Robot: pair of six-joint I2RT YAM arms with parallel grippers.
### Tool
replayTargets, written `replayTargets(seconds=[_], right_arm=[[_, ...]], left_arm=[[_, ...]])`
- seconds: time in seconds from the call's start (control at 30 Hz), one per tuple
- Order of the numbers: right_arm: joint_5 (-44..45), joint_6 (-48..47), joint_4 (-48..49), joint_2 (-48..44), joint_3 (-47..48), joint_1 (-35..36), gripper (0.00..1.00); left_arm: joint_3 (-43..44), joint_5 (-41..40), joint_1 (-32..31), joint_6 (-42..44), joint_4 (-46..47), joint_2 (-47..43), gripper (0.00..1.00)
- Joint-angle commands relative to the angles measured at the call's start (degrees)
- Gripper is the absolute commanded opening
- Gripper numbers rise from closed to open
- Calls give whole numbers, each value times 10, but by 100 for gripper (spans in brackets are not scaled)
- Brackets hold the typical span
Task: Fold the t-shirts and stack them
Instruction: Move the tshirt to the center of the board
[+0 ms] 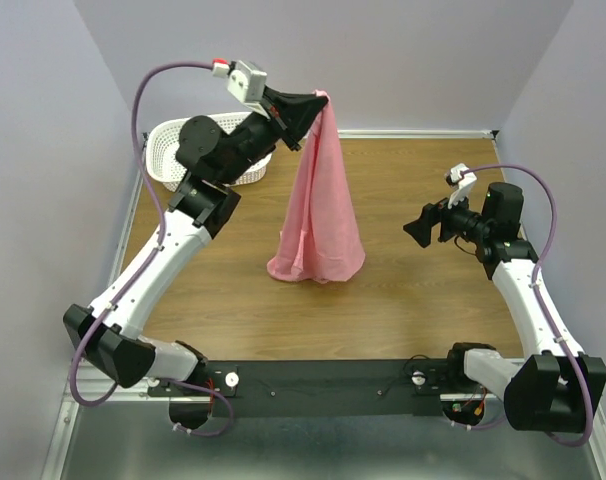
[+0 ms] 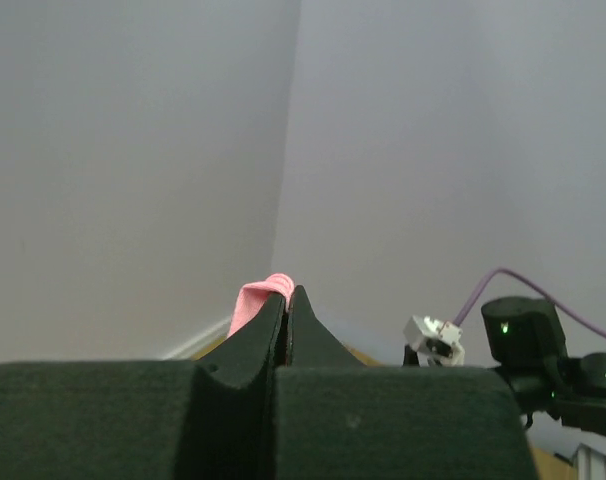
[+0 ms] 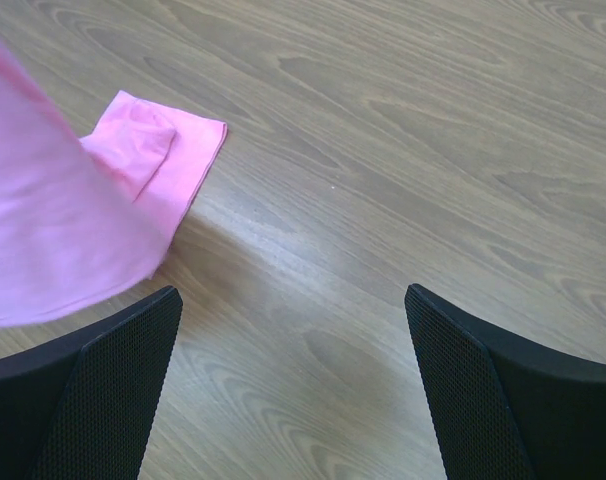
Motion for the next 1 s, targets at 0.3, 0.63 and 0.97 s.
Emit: replayTargets(seconds=[0.3,0.63,0.97], right_arm=[[16,-12,-14,6,6,0,100],[-78,-70,-31,10,-9,0,100],[-261,-163,-61,19,-43,14,100]], left_arm=[[-153,-23,-36,43,43,64,46],[-311,-314,-46,204,23,-109,98],[-424,-332,-41,282,-113,-304,98]])
